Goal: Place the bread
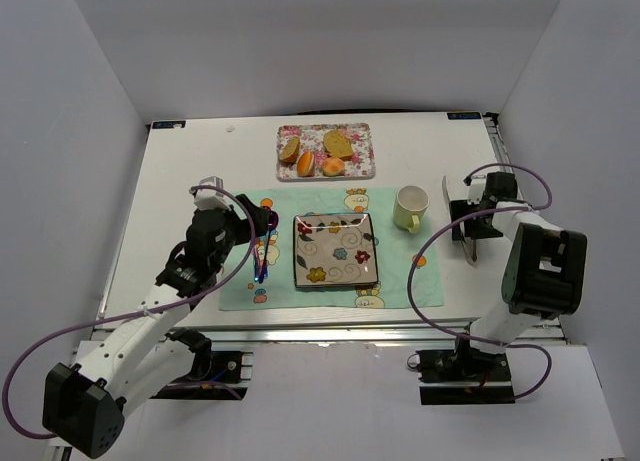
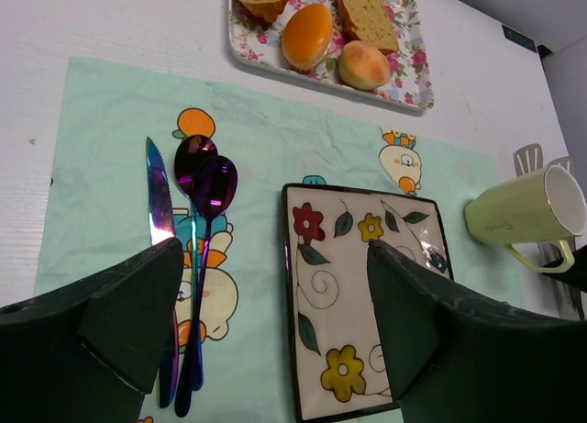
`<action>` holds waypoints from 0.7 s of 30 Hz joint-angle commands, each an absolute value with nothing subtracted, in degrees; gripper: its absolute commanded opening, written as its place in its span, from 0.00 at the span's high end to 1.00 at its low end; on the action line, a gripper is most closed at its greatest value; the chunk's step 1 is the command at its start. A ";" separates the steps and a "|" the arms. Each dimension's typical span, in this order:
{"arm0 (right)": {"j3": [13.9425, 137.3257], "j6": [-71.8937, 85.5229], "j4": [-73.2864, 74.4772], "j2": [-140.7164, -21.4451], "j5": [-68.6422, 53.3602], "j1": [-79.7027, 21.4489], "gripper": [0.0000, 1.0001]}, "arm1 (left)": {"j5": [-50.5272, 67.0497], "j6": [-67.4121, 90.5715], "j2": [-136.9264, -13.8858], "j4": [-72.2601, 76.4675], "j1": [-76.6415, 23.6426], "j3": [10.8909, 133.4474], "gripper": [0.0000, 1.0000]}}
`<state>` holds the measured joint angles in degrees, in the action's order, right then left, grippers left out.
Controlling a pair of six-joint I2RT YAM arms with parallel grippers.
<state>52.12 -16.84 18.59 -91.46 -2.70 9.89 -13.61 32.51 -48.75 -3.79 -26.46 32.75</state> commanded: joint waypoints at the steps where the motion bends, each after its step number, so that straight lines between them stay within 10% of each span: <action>1: 55.46 -12.92 13.63 -94.74 -0.18 9.84 0.20 | -14.94 32.52 -48.51 -5.01 -26.46 34.10 0.10; 6: 56.95 -12.74 11.60 -98.08 -0.61 9.84 0.26 | -14.50 33.31 -48.34 -4.14 -26.54 33.22 0.10; 15: 60.20 -16.08 13.70 -99.15 -8.43 9.84 0.86 | -15.03 33.84 -48.08 -4.74 -26.54 33.66 0.10; 21: 72.04 -23.81 19.67 -90.01 -20.71 7.83 0.77 | -15.29 33.58 -46.23 -5.98 -26.54 34.72 0.09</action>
<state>62.33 -18.50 18.24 -97.06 -11.18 9.41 -14.39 33.50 -48.27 -5.06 -26.46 32.73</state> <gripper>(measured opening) 0.215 0.902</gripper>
